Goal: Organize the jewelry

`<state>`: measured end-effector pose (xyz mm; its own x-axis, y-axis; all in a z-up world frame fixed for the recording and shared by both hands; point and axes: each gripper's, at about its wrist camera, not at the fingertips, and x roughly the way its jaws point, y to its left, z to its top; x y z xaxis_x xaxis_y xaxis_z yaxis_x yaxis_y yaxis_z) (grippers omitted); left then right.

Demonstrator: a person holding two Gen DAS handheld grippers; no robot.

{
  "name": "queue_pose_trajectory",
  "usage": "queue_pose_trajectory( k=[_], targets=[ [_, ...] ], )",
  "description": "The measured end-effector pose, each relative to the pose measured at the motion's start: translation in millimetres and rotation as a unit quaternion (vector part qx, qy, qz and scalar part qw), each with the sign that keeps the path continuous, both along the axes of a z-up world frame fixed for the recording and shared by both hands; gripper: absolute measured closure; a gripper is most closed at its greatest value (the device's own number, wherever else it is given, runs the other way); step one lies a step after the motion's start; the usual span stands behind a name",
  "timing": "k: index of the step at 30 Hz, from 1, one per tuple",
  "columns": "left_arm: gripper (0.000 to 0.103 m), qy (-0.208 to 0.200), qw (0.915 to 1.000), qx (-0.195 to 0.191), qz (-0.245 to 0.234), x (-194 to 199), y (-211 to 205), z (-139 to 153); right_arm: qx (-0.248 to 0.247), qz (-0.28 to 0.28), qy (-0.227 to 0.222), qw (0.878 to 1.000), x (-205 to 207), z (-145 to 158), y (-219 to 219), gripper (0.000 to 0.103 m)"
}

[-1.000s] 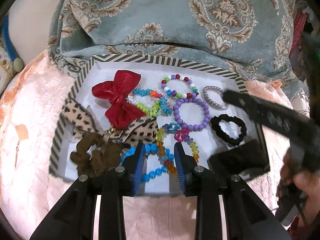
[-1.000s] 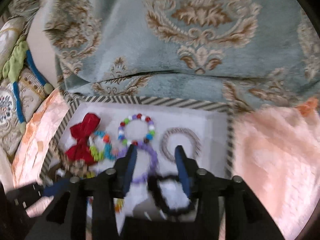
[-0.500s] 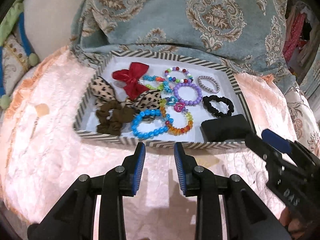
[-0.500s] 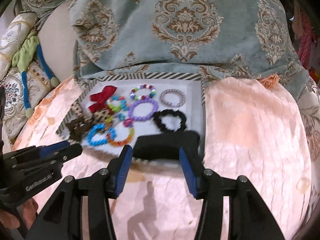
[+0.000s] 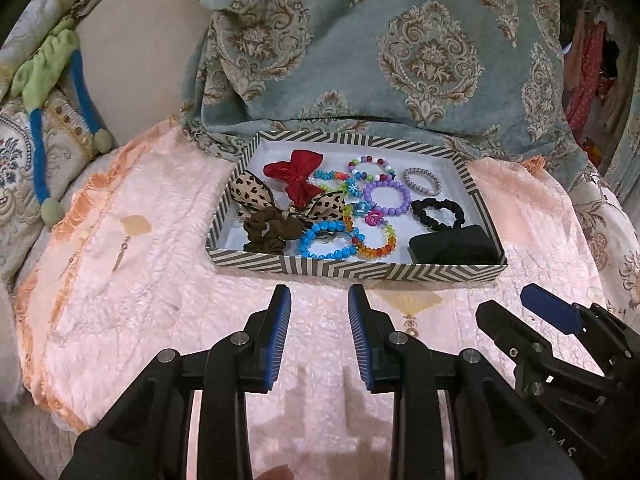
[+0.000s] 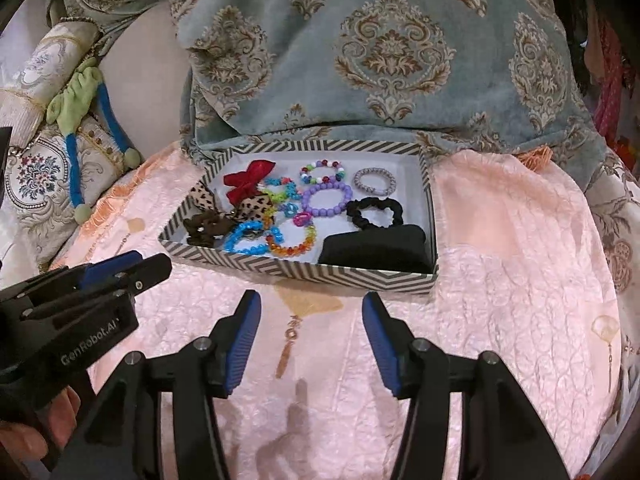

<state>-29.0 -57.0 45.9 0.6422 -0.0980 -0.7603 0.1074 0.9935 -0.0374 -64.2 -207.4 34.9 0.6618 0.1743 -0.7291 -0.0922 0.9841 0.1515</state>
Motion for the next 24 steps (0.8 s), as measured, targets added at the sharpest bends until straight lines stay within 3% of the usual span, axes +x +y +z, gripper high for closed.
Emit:
queue_pose_trajectory(
  k=[24],
  targets=[
    [0.090,-0.016,0.9998,0.003,0.007,-21,1,12,-0.002,-0.002,-0.002,1.000,-14,10,4,0.046]
  ],
)
